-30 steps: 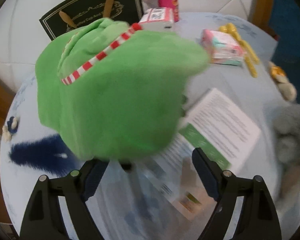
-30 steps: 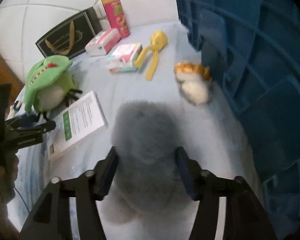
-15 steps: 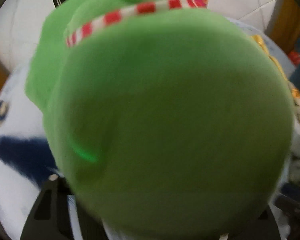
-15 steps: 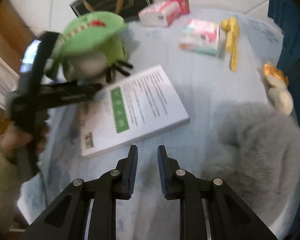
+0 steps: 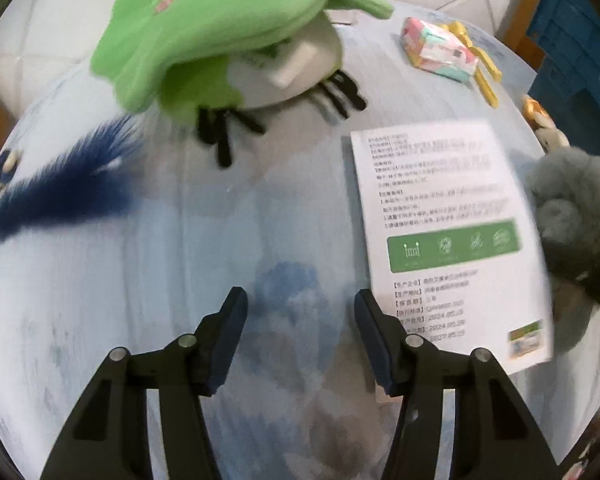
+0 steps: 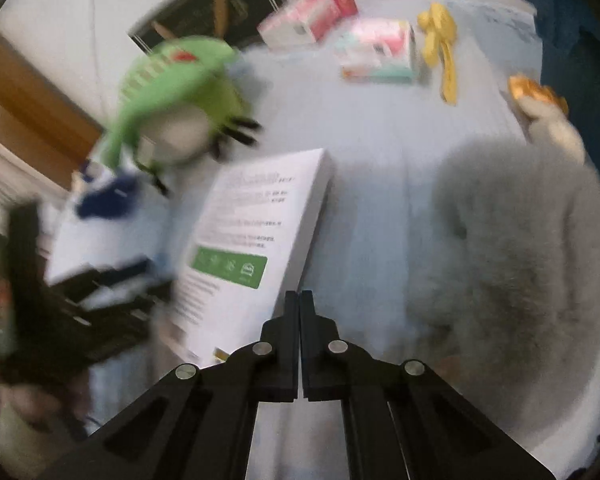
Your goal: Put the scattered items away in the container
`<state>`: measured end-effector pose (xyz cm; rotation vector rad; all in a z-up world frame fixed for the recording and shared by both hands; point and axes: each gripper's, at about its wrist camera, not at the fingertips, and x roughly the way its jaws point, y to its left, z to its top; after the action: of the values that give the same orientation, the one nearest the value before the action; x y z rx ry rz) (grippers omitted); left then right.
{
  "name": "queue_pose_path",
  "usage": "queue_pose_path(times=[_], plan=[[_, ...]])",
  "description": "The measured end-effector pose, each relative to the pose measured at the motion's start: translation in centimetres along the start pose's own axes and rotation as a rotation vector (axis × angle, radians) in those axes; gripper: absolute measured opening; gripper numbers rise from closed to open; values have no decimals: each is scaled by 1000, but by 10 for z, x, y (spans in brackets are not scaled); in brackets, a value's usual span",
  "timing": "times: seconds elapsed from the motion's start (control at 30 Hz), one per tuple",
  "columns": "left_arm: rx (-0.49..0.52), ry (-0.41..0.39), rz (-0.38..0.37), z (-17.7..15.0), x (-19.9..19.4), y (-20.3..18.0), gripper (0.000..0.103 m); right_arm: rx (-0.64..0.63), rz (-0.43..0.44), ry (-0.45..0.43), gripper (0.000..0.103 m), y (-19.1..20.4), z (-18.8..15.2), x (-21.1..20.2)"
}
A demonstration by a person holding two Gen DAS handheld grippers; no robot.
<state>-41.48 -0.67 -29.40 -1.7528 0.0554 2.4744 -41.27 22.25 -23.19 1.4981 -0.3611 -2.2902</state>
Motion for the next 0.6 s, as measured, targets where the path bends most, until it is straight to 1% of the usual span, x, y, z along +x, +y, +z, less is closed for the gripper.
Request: queue_pose_path(times=[0.1,0.2,0.27,0.3,0.33,0.4,0.47,0.53,0.6], plan=[[-60,16,-42,-3,-12,5,56,-22,125,-36,4,24,8,-14],[-124,-28,-48,-8,-37,17,56,-64,167,-36,4,49,15,-12],[-163,-84,-48,-7,-62,29,57,-92,191,-32,4,64,18,-9],[-175,-108,-47,-6,-73,32,62,-104,204,-32,4,70,19,-9],[-182,-134,-46,-3,-83,35,70,-114,214,-28,4,76,19,-8],[-188,-183,-47,3,-101,36,77,-137,226,-5,4,88,17,-2],[-168,-204,-59,17,-109,33,77,-156,238,19,4,95,12,5],[-134,-195,-57,29,-107,21,77,-161,244,42,4,99,8,14],[-101,-166,-68,36,-101,7,77,-157,250,56,4,101,6,21]])
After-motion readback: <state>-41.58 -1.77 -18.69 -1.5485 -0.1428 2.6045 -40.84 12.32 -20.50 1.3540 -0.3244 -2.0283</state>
